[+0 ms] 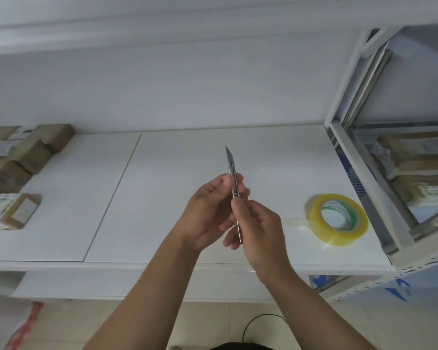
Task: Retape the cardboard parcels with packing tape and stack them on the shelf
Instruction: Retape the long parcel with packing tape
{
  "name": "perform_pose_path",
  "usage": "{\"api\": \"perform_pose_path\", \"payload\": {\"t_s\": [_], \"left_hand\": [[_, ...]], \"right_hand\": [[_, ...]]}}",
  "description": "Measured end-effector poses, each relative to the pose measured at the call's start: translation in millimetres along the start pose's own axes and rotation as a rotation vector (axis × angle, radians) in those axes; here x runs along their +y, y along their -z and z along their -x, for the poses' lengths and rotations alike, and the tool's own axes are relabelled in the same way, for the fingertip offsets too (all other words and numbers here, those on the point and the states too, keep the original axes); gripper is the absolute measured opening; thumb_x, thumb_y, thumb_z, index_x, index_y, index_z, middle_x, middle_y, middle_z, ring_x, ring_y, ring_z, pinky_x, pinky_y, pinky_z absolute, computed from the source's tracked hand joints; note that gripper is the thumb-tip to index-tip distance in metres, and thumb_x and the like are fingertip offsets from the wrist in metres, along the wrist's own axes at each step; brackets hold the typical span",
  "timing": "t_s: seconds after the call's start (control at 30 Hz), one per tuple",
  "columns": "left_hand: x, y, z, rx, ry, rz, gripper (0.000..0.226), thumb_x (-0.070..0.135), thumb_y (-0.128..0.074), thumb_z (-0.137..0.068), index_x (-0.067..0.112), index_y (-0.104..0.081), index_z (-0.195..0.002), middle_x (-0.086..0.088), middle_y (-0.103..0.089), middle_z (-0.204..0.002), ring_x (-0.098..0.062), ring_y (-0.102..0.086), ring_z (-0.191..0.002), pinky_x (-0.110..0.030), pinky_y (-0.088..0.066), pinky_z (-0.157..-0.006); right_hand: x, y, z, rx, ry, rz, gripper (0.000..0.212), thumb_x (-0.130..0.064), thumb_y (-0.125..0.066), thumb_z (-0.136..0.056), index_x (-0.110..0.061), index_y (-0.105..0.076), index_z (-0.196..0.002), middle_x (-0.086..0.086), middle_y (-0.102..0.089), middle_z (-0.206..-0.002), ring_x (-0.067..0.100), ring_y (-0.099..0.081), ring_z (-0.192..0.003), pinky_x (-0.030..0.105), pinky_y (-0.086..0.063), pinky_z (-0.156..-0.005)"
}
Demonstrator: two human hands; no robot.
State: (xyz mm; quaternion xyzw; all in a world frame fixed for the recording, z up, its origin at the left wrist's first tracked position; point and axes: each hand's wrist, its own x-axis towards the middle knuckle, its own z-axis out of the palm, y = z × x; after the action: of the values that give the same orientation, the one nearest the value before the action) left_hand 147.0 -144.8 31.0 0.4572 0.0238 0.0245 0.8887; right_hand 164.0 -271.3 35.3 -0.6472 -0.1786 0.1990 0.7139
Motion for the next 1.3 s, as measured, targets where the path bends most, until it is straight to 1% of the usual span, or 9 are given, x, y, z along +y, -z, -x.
{"api": "perform_pose_path", "payload": {"t_s": [0.2,0.33,0.47,0.6,0.73,0.97,1.1,1.2,1.3], "left_hand": [[1,2,-5,-0.062,0.034,0.058,0.029,0.043,-0.07,-0.088,0.015,-0.065,-0.094,-0.011,-0.042,-0.087,-0.018,-0.044,-0.032,-0.026,-0.046,-0.036],[2,2,-7,-0.048,0.026,0.065,0.032,0.043,-0.074,-0.085,0.014,-0.066,-0.095,-0.013,-0.051,-0.087,-0.018,-0.046,-0.034,-0.027,-0.047,-0.037],[6,2,-9,-0.032,0.013,0.054,0.035,0.046,-0.077,-0.081,0.015,-0.066,-0.094,-0.008,-0.057,-0.087,-0.019,-0.048,-0.034,-0.027,-0.046,-0.036],[10,3,-11,-0.013,0.008,0.056,0.033,0.048,-0.076,-0.081,0.018,-0.067,-0.093,-0.006,-0.059,-0.085,-0.016,-0.045,-0.037,-0.025,-0.044,-0.036],[11,4,-13,0.064,0.007,-0.01,0.025,0.05,-0.067,-0.082,0.027,-0.072,-0.087,0.004,-0.064,-0.083,-0.015,-0.044,-0.062,-0.028,-0.043,-0.051],[12,-4,-12,0.122,-0.015,0.088,0.02,0.039,-0.068,-0.079,0.021,-0.074,-0.083,0.004,-0.063,-0.076,-0.012,-0.057,-0.075,-0.026,-0.046,-0.078],[12,-6,-13,0.115,-0.034,0.101,0.02,0.038,-0.063,-0.084,0.022,-0.074,-0.082,0.006,-0.063,-0.075,-0.013,-0.045,-0.076,-0.025,-0.044,-0.076],[10,-7,-14,0.112,-0.032,0.113,0.02,0.037,-0.062,-0.086,0.021,-0.074,-0.082,0.005,-0.063,-0.076,-0.012,-0.048,-0.075,-0.026,-0.045,-0.075],[4,-3,-18,0.128,-0.004,0.083,0.021,0.033,-0.056,-0.094,0.017,-0.069,-0.092,-0.001,-0.061,-0.083,-0.016,-0.056,-0.068,-0.029,-0.052,-0.058]], "right_hand": [[-3,-4,-1,-0.023,-0.003,-0.075,0.041,-0.045,-0.051,-0.091,-0.018,-0.056,-0.062,0.008,-0.063,-0.062,0.018,-0.055,-0.052,0.023,-0.044,-0.052],[-2,-4,-3,-0.007,0.014,-0.074,0.041,-0.034,-0.051,-0.1,-0.016,-0.056,-0.063,0.008,-0.062,-0.064,0.016,-0.053,-0.054,0.021,-0.043,-0.054],[1,0,-7,-0.066,0.065,-0.064,0.029,-0.016,-0.049,-0.104,-0.014,-0.06,-0.077,0.003,-0.064,-0.071,0.015,-0.054,-0.061,0.021,-0.043,-0.059],[6,3,-9,-0.154,0.085,-0.073,0.017,-0.016,-0.05,-0.102,-0.016,-0.064,-0.093,-0.001,-0.067,-0.076,0.016,-0.06,-0.068,0.025,-0.045,-0.063],[6,10,-10,-0.222,0.08,-0.068,0.017,-0.02,-0.051,-0.097,-0.012,-0.063,-0.107,-0.001,-0.068,-0.079,0.017,-0.065,-0.071,0.024,-0.048,-0.066],[6,7,-10,-0.136,0.138,0.011,0.023,-0.018,-0.051,-0.103,-0.008,-0.068,-0.092,0.001,-0.059,-0.062,0.013,-0.057,-0.055,0.023,-0.045,-0.056],[11,11,-13,-0.15,0.19,0.011,0.023,-0.017,-0.05,-0.099,0.0,-0.066,-0.101,-0.001,-0.054,-0.063,0.013,-0.051,-0.059,0.02,-0.043,-0.058],[13,15,-14,-0.174,0.193,0.046,0.02,-0.011,-0.048,-0.102,-0.001,-0.065,-0.106,0.0,-0.053,-0.065,0.012,-0.05,-0.062,0.02,-0.043,-0.06],[14,19,-15,-0.146,0.152,0.105,0.02,-0.012,-0.051,-0.103,-0.021,-0.064,-0.115,0.002,-0.058,-0.066,0.014,-0.055,-0.062,0.022,-0.048,-0.062]]}}
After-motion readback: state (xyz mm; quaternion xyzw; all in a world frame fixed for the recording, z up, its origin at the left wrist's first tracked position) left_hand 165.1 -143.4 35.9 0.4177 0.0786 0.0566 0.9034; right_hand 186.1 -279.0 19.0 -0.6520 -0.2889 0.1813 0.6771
